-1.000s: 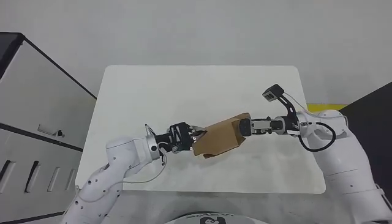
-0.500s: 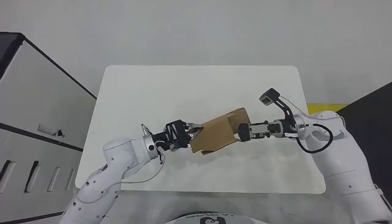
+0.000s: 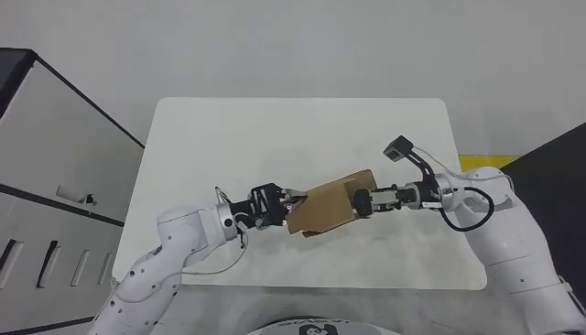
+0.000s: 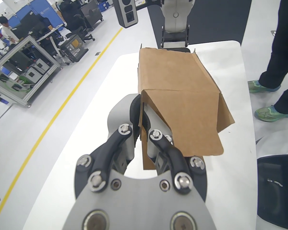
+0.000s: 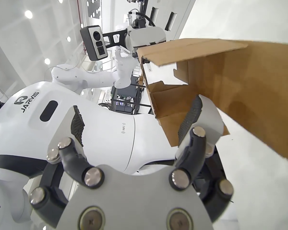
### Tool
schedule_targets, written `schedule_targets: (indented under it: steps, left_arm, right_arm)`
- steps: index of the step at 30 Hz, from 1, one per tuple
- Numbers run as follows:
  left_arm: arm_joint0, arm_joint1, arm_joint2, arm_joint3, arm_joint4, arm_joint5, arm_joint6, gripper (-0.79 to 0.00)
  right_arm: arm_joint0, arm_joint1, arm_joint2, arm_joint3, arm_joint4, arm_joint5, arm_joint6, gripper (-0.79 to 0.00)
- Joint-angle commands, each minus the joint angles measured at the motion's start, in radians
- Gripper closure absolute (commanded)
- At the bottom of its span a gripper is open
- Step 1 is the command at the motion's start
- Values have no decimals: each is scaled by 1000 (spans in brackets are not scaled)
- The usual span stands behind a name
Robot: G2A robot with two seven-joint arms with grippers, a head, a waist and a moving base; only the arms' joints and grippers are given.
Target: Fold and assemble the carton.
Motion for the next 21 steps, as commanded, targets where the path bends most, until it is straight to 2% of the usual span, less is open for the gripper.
schedule_targets:
  steps: [1,6,12,21]
  left_arm:
    - [0,1,6,0,-1,-3,-1,0]
    - [-1,3,14,1,-7,-12,-3,0]
    - [-3,7,16,5,-43,-40,-18,0]
    - [-18,9,16,28,-154,-79,-63,0]
  right_arm:
    - [1,1,-3,-4,-3,0,4,-591]
    - [9,2,-16,-16,-24,0,15,-542]
    - [14,6,-35,-45,-59,-4,11,-419]
    - [5,21,-43,-71,-107,-23,-8,-360]
